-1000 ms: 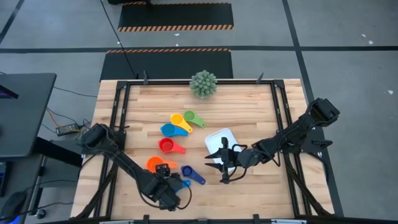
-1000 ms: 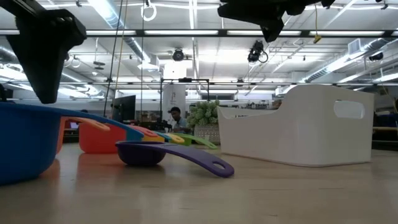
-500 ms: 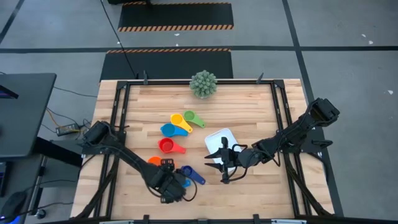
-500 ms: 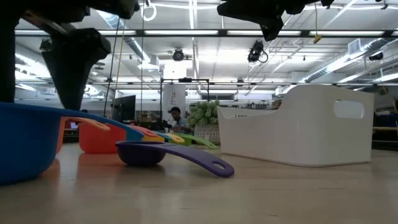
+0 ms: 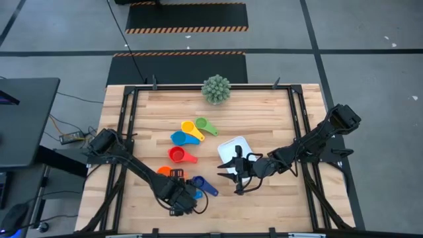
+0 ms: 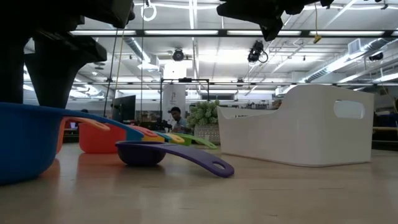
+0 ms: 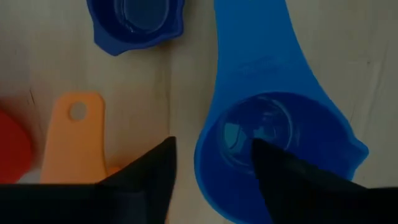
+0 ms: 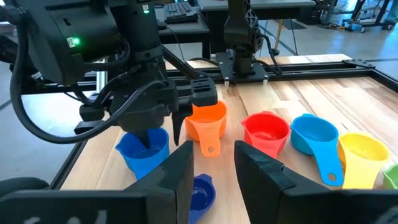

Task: Nest measuring cups in basket
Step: Stack the blue measuring cup on top of the orange measuring cup

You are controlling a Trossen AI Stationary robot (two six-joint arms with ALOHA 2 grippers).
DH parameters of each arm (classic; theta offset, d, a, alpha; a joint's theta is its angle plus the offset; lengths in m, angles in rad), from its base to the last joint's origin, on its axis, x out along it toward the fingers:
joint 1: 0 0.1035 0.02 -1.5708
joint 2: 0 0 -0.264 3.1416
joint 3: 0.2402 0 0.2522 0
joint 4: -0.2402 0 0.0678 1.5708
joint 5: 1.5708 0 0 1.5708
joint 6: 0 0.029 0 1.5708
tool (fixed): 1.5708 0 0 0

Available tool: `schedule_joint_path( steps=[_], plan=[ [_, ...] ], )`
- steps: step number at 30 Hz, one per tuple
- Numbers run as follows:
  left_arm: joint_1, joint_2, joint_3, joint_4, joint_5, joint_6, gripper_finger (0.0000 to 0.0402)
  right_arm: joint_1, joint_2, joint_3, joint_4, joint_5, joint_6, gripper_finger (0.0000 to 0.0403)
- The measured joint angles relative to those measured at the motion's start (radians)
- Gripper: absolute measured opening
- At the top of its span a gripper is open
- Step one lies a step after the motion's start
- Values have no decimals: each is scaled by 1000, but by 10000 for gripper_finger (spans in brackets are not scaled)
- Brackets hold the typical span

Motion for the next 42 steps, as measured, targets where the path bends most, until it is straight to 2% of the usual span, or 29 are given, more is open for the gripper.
schedule_joint_path(
  steps=[8, 25, 28, 34, 42],
  plan=[
    [6, 0, 0, 2, -11, 2, 116, 0, 0, 0, 0, 0, 0, 123],
    [5, 0, 0, 26, -9, 90, 13, 0, 0, 0, 0, 0, -4, 123],
    [0, 0, 0, 17, -53, 128, 6, 0, 0, 0, 0, 0, -4, 123],
    [1, -3, 7, -12, -54, 177, 2, 0, 0, 0, 0, 0, -4, 123],
    [1, -89, 27, -43, -67, 213, 1, 0, 0, 0, 6, 0, -11, 123]
  ],
)
